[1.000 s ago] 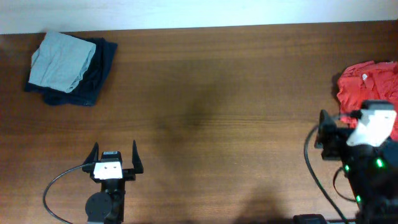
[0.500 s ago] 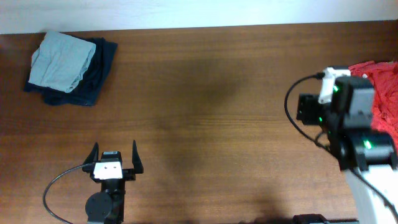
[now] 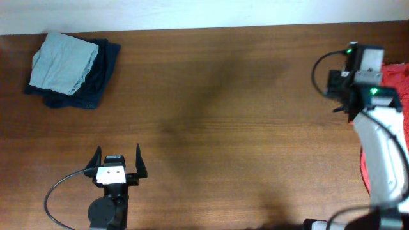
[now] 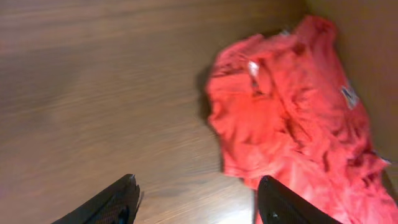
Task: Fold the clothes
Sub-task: 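Move the right gripper toward the orange-red shirt at the right edge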
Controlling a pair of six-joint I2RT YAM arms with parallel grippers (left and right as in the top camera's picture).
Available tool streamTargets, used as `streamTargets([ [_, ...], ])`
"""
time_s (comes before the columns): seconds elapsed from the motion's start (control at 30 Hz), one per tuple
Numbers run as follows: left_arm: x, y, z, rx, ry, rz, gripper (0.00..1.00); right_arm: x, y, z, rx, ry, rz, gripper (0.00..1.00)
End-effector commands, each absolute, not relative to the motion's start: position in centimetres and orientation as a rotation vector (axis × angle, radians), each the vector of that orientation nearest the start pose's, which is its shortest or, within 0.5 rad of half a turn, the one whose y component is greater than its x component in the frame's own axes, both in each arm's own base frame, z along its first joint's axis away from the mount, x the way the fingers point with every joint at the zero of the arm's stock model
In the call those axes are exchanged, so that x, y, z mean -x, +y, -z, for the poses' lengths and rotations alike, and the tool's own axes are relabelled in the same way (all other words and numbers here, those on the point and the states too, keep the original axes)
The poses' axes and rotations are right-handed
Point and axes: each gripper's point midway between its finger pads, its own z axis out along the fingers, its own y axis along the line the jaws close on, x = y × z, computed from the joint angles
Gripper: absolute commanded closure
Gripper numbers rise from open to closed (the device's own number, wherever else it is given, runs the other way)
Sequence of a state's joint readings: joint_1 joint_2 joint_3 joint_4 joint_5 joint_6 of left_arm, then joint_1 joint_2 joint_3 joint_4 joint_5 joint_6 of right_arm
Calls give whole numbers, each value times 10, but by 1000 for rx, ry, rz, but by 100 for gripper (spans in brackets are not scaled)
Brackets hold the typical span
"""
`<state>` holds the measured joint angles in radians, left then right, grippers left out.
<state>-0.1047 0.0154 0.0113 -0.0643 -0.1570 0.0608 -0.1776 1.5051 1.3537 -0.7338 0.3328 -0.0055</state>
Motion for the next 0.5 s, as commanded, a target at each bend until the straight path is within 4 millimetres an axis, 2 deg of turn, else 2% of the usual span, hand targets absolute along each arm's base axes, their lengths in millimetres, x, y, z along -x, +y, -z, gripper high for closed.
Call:
streamTargets([
  [0.0, -246, -2, -160, -40, 1636, -95, 1, -391, -156, -204, -420, 2459, 547, 34],
  [0.27, -246, -2, -160, -40, 1636, -95, 1, -419, -199, -159, -504, 2491, 522, 34],
  [0.37, -246, -2, -160, -40, 1636, -95, 1, -436, -198, -143, -386, 2507, 480, 34],
  [0.47, -246, -2, -160, -40, 1636, -95, 1, -452, -193, -131, -356, 2493, 419, 34],
])
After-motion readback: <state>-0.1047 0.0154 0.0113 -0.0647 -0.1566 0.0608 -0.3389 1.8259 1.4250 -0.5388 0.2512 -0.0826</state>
